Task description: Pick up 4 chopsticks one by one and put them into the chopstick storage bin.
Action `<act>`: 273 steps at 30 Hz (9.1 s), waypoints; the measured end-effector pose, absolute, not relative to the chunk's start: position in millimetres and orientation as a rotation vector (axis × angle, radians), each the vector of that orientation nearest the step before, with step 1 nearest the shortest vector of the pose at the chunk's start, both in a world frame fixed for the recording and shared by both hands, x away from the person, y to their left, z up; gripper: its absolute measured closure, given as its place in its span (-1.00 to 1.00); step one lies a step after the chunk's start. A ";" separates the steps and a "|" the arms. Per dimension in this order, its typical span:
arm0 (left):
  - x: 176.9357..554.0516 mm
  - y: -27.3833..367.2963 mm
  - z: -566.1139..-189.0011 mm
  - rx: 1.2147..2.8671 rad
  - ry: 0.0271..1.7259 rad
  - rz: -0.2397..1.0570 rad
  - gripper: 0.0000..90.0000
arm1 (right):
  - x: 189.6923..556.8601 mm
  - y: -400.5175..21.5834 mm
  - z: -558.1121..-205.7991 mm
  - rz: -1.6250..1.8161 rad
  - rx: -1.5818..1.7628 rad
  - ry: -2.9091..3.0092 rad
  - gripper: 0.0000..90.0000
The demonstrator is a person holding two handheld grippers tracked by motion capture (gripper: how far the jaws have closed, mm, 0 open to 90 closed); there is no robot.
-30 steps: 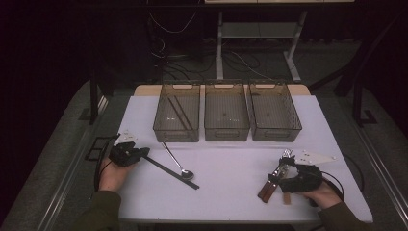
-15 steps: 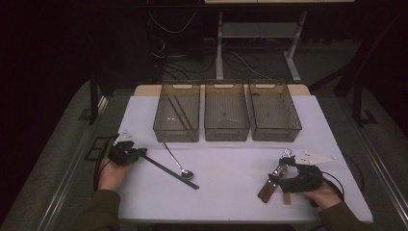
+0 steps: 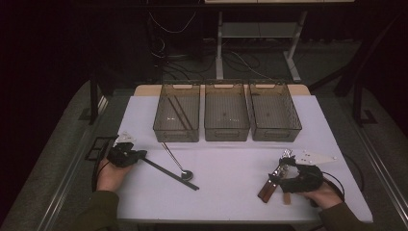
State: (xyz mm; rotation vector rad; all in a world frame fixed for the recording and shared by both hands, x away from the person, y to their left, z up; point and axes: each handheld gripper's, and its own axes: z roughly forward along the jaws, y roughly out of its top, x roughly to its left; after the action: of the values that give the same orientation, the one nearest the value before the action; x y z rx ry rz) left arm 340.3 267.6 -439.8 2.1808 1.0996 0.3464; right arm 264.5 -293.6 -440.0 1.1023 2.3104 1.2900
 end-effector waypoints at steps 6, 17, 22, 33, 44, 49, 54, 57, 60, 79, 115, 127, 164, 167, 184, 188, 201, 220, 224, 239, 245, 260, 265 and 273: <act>336.5 268.5 -439.0 2.195 1.095 0.340 0.98 | 264.5 -293.7 -439.8 1.289 1.102 2.310 -0.73; 329.6 267.8 -437.9 2.220 1.091 0.338 0.98 | 264.0 -293.6 -439.6 1.287 1.104 2.311 -0.73; 325.7 269.3 -437.1 2.233 1.082 0.323 0.98 | 263.6 -293.5 -439.4 1.286 1.100 2.312 -0.73; 316.2 270.9 -435.7 2.241 1.082 0.280 0.97 | 263.4 -294.1 -439.2 1.286 1.106 2.311 -0.73; 309.1 272.3 -435.7 2.232 1.077 0.263 0.95 | 263.2 -294.3 -438.8 1.286 1.100 2.308 -0.73; 307.1 261.6 -432.2 2.246 1.016 0.268 0.82 | 263.3 -294.3 -438.7 1.286 1.101 2.307 -0.73; 302.3 239.6 -425.4 2.248 0.884 0.229 0.65 | 263.4 -294.3 -438.7 1.286 1.102 2.308 -0.73; 297.6 223.6 -422.8 2.236 0.794 0.180 0.53 | 263.3 -294.2 -438.7 1.287 1.100 2.310 -0.73; 292.8 209.4 -421.7 2.240 0.723 0.135 0.46 | 263.1 -294.0 -438.7 1.288 1.099 2.309 -0.73; 286.9 175.2 -439.4 2.376 0.536 0.066 0.32 | 263.6 -293.2 -439.6 1.288 1.095 2.316 -0.73; 280.4 168.6 -438.5 2.389 0.423 -0.007 0.67 | 263.7 -292.8 -439.7 1.288 1.097 2.318 -0.73; 279.7 149.7 -438.8 2.384 0.405 -0.008 0.70 | 263.7 -292.1 -439.8 1.287 1.102 2.319 -0.73; 270.1 169.6 -428.4 2.332 0.411 0.035 0.85 | 263.4 -292.2 -438.8 1.293 1.094 2.317 -0.73; 268.5 171.6 -429.0 2.342 0.400 0.044 0.85 | 263.4 -292.4 -438.8 1.296 1.095 2.316 -0.73; 265.1 181.4 -435.6 2.383 0.394 0.102 0.84 | 263.5 -292.3 -439.1 1.293 1.094 2.317 -0.73; 264.2 183.8 -435.6 2.385 0.396 0.109 0.84 | 263.5 -292.5 -439.1 1.295 1.094 2.317 -0.73; 262.3 186.4 -439.4 2.398 0.396 0.103 0.82 | 263.7 -292.5 -439.1 1.294 1.094 2.317 -0.73; 264.2 187.7 -441.9 2.380 0.397 0.042 0.83 | 263.4 -292.0 -438.9 1.293 1.092 2.319 -0.73; 263.5 186.3 -441.6 2.383 0.381 0.030 0.86 | 263.4 -292.1 -438.9 1.293 1.092 2.319 -0.73; 261.3 182.4 -440.7 2.394 0.354 0.041 0.88 | 263.2 -292.0 -438.5 1.295 1.092 2.318 -0.73; 261.8 182.5 -440.3 2.393 0.357 0.026 0.89 | 263.1 -292.3 -438.3 1.296 1.091 2.317 -0.73; 262.7 180.9 -433.7 2.360 0.353 -0.009 0.90 | 256.9 -287.7 -442.3 1.290 1.070 2.310 -0.73; 264.4 180.5 -429.9 2.329 0.372 -0.027 0.90 | 253.6 -290.5 -443.9 1.270 1.067 2.300 -0.74; 269.0 175.1 -423.1 2.296 0.444 -0.039 0.89 | 254.8 -288.2 -442.3 1.243 1.043 2.303 -0.74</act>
State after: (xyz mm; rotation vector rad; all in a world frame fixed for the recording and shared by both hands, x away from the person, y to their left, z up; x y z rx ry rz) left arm 269.0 175.1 -423.1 2.2965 0.4442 -0.0390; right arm 254.8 -288.2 -442.3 1.0433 2.3028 1.2430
